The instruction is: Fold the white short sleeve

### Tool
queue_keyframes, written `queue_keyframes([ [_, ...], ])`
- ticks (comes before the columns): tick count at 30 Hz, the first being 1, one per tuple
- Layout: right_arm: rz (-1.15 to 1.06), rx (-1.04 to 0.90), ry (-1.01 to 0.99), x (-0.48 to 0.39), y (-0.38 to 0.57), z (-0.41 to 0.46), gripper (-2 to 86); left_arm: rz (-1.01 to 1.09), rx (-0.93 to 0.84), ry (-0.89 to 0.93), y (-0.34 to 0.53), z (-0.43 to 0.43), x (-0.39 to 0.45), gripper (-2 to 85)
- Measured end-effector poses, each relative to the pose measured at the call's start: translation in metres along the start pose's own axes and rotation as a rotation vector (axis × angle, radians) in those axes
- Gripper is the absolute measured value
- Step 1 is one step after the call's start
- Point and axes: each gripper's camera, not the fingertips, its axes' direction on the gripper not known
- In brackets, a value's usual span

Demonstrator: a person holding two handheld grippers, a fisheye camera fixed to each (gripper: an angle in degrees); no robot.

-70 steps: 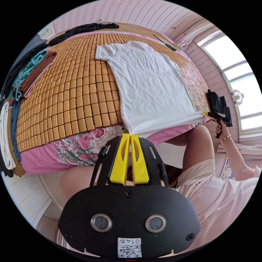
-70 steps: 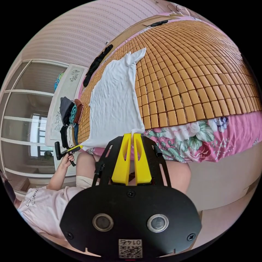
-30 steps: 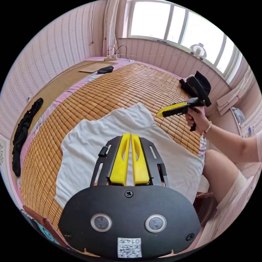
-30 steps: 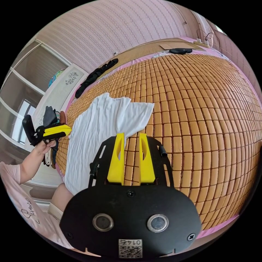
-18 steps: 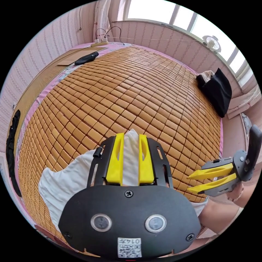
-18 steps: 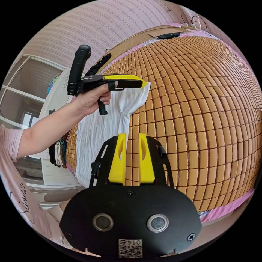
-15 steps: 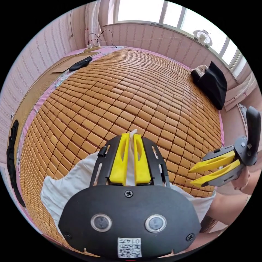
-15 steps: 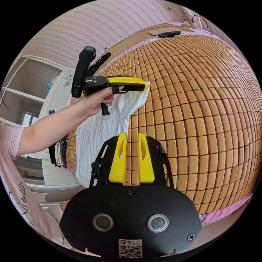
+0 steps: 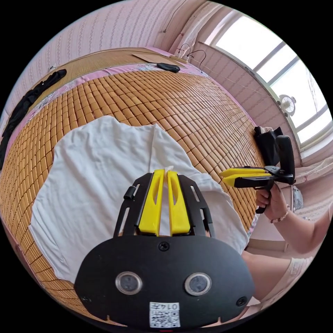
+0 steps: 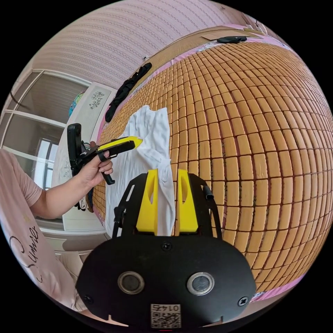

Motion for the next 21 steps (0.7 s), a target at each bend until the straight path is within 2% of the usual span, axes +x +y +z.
queue_keyframes([
  [5, -0.016, -0.041, -0.03, -0.012, -0.021, 0.022, 8.4, -0.04, -0.002, 0.019, 0.007, 0.007, -0.009, -0.6],
  [8, 0.022, -0.022, -0.081, -0.012, -0.026, 0.026, 2.8, -0.027, 0.029, 0.04, 0.002, 0.001, -0.006, -0.6],
  [10, 0.072, 0.07, -0.065, -0.015, -0.021, 0.012, 1.7, 0.016, 0.113, 0.074, -0.01, -0.009, 0.003, -0.6],
  [15, 0.25, 0.264, 0.052, -0.017, 0.0, -0.012, 1.0, 0.189, 0.184, 0.135, -0.064, 0.005, 0.046, -0.6],
  [19, 0.323, 0.283, 0.126, -0.026, 0.006, -0.007, 0.8, 0.318, 0.07, 0.191, -0.1, 0.045, 0.09, -0.3],
  [21, 0.352, 0.286, 0.146, -0.028, 0.006, -0.002, 0.8, 0.38, 0.017, 0.154, -0.106, 0.062, 0.105, 0.2],
])
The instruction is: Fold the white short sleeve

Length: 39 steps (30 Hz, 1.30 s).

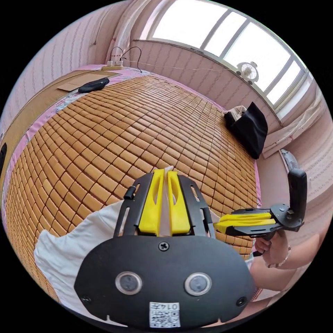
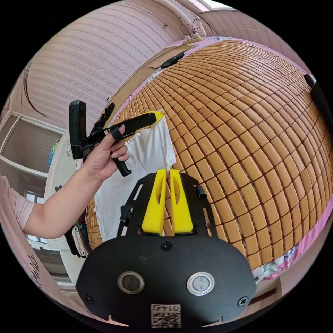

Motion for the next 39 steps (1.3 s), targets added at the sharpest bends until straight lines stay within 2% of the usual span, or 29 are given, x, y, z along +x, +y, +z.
queue_keyframes([
  [2, 0.037, -0.007, 0.004, -0.001, 0.0, 0.005, 0.8, 0.023, -0.083, -0.029, -0.004, 0.019, 0.004, 1.2],
  [6, 0.09, -0.031, -0.036, -0.005, 0.0, 0.017, 1.0, -0.018, -0.065, -0.022, -0.005, 0.011, 0.003, 5.2],
  [12, 0.085, -0.056, -0.035, -0.022, 0.002, 0.024, 1.1, -0.112, 0.128, -0.026, 0.022, -0.079, -0.012, 6.1],
  [18, 0.032, -0.073, 0.039, -0.045, 0.001, 0.02, 1.0, -0.345, 0.17, -0.215, 0.126, -0.17, -0.04, 4.9],
  [20, -0.035, -0.08, 0.048, -0.062, -0.001, 0.02, 1.0, -0.448, 0.162, -0.3, 0.17, -0.195, -0.046, 4.5],
  [25, -0.412, -0.214, 0.002, -0.16, -0.009, 0.062, 1.8, -0.764, 0.145, -0.483, 0.305, -0.263, -0.057, 3.7],
  [28, -0.643, -0.317, -0.084, -0.233, -0.005, 0.107, 3.6, -0.909, 0.154, -0.517, 0.364, -0.29, -0.058, 3.6],
  [34, -1.023, -0.495, -0.211, -0.389, 0.027, 0.201, 6.0, -1.058, 0.172, -0.564, 0.434, -0.321, -0.064, 4.0],
  [39, -1.184, -0.591, -0.181, -0.488, 0.063, 0.271, 10.4, -1.127, 0.196, -0.484, 0.465, -0.33, -0.082, 5.8],
])
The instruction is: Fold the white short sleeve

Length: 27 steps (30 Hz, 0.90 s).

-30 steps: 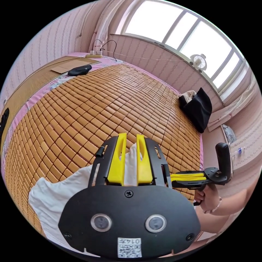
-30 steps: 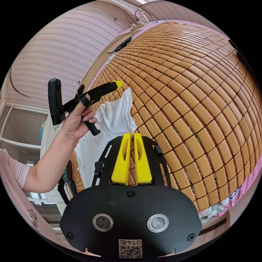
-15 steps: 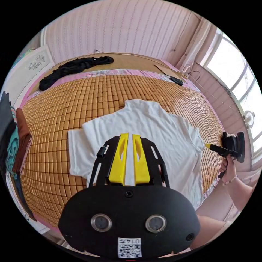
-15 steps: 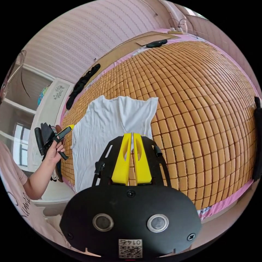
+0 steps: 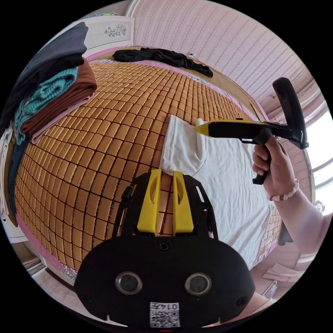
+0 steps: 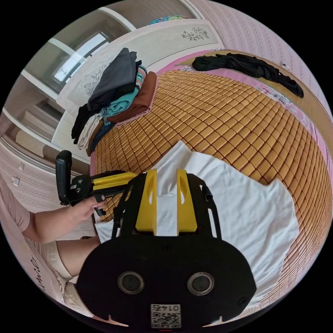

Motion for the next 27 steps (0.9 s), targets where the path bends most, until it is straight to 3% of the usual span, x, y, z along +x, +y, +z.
queue_keyframes([
  [4, 0.004, -0.101, 0.112, -0.013, -0.053, 0.051, 12.5, -0.036, -0.012, 0.088, -0.001, -0.003, -0.024, 5.2],
  [7, -0.005, -0.089, 0.158, -0.019, -0.072, 0.064, 4.0, -0.006, 0.01, 0.106, 0.002, -0.011, -0.035, 3.1],
  [13, 0.014, -0.09, 0.015, -0.022, -0.111, 0.068, 1.8, -0.076, 0.052, 0.111, 0.002, -0.04, -0.062, -0.6],
  [18, -0.059, -0.178, 0.024, -0.036, -0.134, 0.088, 4.1, -0.136, 0.028, 0.133, 0.008, -0.049, -0.088, -0.6],
  [24, 0.025, -0.013, -0.007, -0.03, -0.134, 0.045, 7.5, -0.184, 0.02, 0.175, 0.016, -0.068, -0.105, -0.7],
  [27, 0.033, -0.02, 0.038, -0.031, -0.13, 0.039, 6.6, -0.182, 0.02, 0.181, 0.026, -0.082, -0.112, -0.7],
])
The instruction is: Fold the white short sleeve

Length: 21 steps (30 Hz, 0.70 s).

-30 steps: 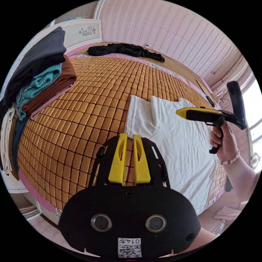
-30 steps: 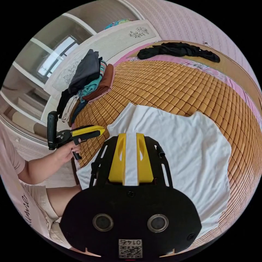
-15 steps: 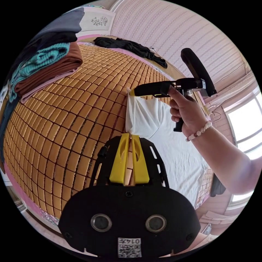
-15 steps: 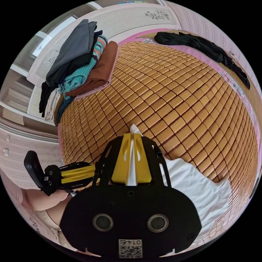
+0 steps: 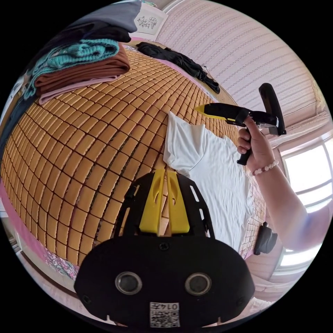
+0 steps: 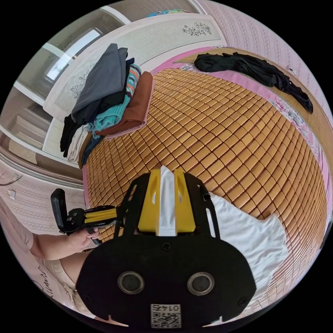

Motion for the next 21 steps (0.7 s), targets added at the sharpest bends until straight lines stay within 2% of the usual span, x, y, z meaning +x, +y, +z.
queue_keyframes([
  [3, -0.016, -0.043, 0.008, -0.007, 0.001, 0.01, 6.7, -0.017, -0.004, -0.007, 0.007, -0.011, -0.006, 0.3],
  [7, -0.04, -0.083, 0.032, -0.03, -0.011, 0.034, 10.0, -0.005, 0.007, -0.007, 0.001, -0.008, 0.001, 7.3],
  [11, -0.042, -0.08, 0.165, -0.045, -0.016, 0.05, 9.2, 0.026, 0.012, -0.039, -0.002, 0.003, 0.011, 5.4],
  [13, -0.043, -0.066, 0.252, -0.048, -0.016, 0.051, 4.2, 0.058, 0.008, -0.046, -0.001, 0.007, 0.013, 2.4],
  [17, 0.016, -0.072, 0.118, -0.029, -0.015, 0.038, 0.7, 0.064, -0.005, -0.032, 0.002, 0.005, 0.013, 0.1],
  [19, 0.064, 0.041, -0.004, -0.011, -0.001, 0.011, 0.3, 0.106, 0.036, -0.044, 0.009, -0.005, 0.022, -0.4],
  [21, 0.109, 0.123, -0.043, 0.003, 0.017, -0.017, 0.3, 0.186, 0.1, 0.006, 0.015, -0.018, 0.035, -0.4],
])
